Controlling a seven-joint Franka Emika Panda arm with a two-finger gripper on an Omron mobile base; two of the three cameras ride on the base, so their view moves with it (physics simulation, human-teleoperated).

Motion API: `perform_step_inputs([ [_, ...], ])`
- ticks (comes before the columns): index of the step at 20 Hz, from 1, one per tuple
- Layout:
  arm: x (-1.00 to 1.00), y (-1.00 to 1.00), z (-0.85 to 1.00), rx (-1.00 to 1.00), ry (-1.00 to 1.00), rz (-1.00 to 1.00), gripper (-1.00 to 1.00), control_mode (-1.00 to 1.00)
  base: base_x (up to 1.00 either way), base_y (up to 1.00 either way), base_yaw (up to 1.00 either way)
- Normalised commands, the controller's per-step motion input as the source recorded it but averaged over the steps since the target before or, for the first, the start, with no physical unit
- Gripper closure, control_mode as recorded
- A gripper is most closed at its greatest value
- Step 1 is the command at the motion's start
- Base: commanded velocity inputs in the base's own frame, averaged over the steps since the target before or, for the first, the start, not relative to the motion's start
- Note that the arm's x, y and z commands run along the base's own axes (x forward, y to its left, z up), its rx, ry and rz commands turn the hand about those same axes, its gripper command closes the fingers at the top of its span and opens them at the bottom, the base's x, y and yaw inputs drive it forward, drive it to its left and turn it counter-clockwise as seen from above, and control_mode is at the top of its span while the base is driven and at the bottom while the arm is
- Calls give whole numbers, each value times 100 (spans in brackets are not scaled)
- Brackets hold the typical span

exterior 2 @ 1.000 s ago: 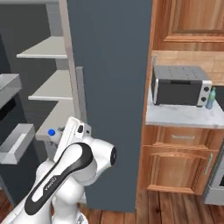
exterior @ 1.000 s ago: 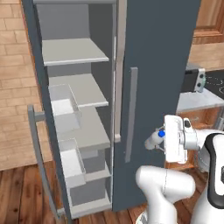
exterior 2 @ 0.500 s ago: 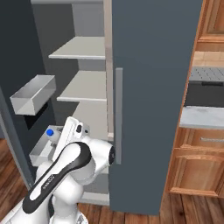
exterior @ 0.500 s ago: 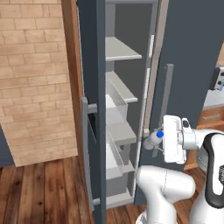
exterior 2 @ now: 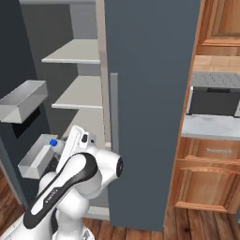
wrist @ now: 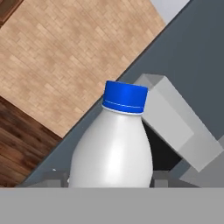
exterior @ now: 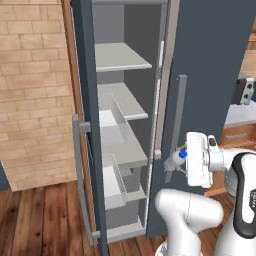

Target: Take the bottled waters from the counter and place them in the freezer to freeze. Close the freezer door after placing the bottles.

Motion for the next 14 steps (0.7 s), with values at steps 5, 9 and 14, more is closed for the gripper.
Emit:
perform_step_inputs([
  [5, 0, 0, 0, 0, 0, 0, 100, 100, 0, -39, 7],
  [9, 0, 0, 0, 0, 0, 0, 100, 100, 4, 0, 0],
  [14, 0, 0, 0, 0, 0, 0, 100, 100, 51, 29, 0],
])
